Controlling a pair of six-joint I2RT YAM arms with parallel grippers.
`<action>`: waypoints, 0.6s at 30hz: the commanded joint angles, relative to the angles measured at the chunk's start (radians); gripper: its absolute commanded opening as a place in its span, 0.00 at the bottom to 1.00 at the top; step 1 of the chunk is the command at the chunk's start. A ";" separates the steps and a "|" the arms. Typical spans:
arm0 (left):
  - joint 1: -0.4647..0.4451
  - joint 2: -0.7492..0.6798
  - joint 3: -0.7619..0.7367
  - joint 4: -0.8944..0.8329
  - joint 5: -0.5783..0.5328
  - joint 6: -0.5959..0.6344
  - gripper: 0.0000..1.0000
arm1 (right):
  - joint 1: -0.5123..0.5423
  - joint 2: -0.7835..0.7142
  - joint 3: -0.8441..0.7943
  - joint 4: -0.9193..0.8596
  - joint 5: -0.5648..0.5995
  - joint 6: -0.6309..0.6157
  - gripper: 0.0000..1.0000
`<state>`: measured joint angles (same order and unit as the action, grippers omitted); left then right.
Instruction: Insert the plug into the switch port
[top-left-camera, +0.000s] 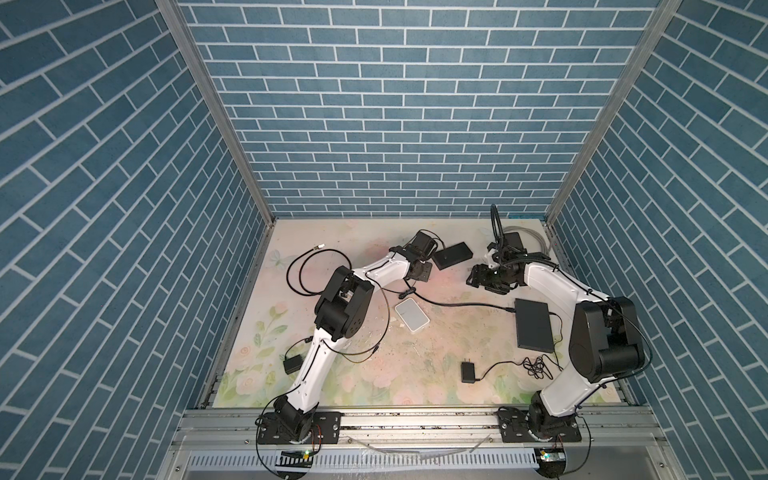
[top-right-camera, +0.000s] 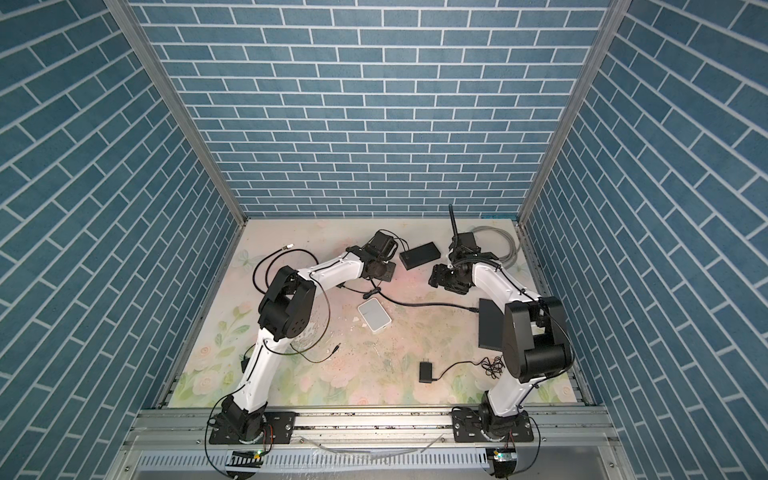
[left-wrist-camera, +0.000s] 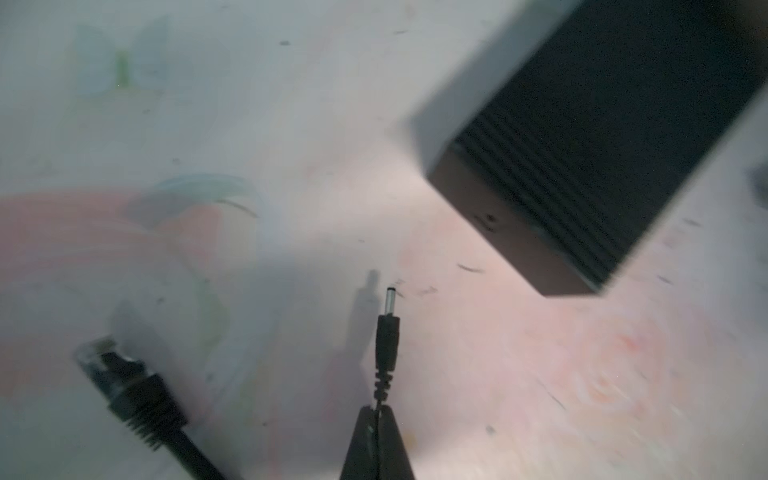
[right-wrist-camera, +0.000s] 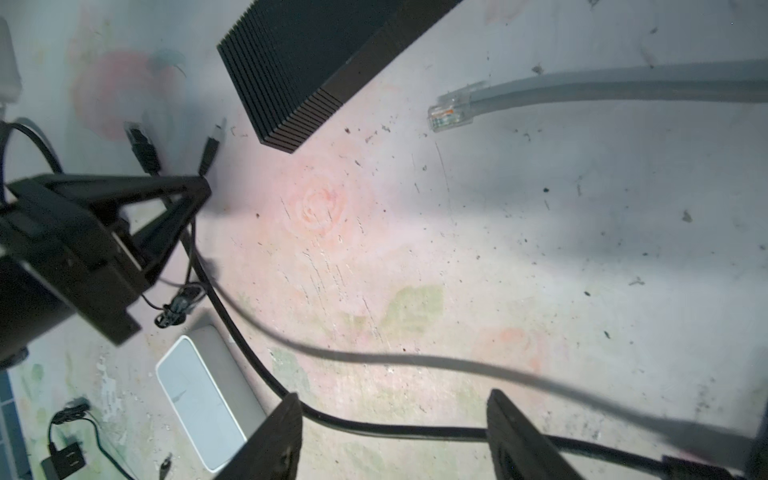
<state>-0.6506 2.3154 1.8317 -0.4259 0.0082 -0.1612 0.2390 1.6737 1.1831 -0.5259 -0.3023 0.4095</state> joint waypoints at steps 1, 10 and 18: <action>0.000 -0.101 -0.053 0.071 0.256 0.318 0.00 | -0.004 -0.030 -0.003 0.127 -0.080 0.116 0.68; 0.038 -0.180 -0.185 0.131 0.530 0.481 0.00 | 0.031 0.022 -0.133 0.630 -0.203 0.498 0.45; 0.045 -0.183 -0.192 0.130 0.561 0.494 0.00 | 0.052 0.116 -0.168 0.816 -0.270 0.619 0.38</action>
<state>-0.6083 2.1395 1.6527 -0.3073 0.5240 0.3058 0.2863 1.7679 1.0458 0.1833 -0.5312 0.9424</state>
